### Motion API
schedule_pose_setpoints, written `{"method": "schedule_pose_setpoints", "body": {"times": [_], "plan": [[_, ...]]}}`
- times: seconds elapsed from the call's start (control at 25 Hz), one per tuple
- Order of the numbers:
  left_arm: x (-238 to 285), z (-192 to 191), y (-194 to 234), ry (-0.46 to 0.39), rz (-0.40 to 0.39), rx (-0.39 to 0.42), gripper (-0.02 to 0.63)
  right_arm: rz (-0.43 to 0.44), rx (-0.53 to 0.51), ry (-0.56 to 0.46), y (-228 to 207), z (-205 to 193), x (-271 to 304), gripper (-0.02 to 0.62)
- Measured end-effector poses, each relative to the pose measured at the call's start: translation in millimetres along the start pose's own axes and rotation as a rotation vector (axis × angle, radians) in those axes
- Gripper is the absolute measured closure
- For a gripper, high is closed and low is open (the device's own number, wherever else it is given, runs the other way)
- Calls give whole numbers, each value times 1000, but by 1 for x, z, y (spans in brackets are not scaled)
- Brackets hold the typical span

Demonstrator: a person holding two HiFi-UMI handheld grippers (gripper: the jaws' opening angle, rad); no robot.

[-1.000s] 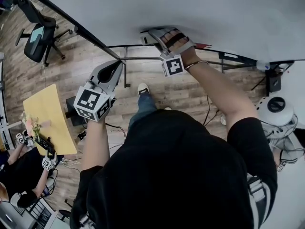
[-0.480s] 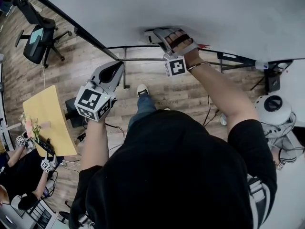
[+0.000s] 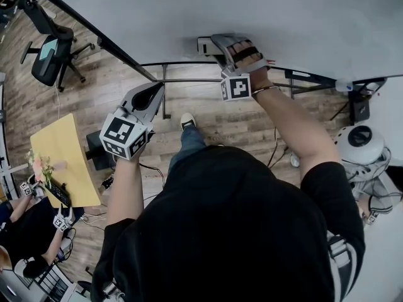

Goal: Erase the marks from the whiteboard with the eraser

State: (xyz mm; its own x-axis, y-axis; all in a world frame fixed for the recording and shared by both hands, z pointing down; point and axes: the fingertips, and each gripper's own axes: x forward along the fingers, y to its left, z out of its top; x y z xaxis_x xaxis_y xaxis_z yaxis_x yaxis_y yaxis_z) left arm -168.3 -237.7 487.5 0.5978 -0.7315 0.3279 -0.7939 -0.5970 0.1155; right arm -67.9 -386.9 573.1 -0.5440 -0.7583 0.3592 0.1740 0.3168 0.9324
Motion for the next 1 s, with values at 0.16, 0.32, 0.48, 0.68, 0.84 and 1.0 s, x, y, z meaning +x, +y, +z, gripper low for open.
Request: {"method": "schedule_pose_setpoints", "body": {"times": [0.16,0.32,0.48,0.68,0.84,1.0], "plan": [[3,2,-4,0,-7,4,595,-12,20,17,-6,-12,-8,334],[9,3,-12,3,-18,10,595,-27,37,37,-9,-26,-18,334],[16,5,-16,6,-27,14,595,-36,52,55,-11,-42,-24,334],[19,8,-21,8,-37,19,595,-39,73,79,-13,-55,-34,334],[21,9,-24,10,-41,22,595,-42,89,93,-13,-65,-40,334],[20,7,-20,11,-42,19,595,-44,96,105,-13,-71,-41,334]]}}
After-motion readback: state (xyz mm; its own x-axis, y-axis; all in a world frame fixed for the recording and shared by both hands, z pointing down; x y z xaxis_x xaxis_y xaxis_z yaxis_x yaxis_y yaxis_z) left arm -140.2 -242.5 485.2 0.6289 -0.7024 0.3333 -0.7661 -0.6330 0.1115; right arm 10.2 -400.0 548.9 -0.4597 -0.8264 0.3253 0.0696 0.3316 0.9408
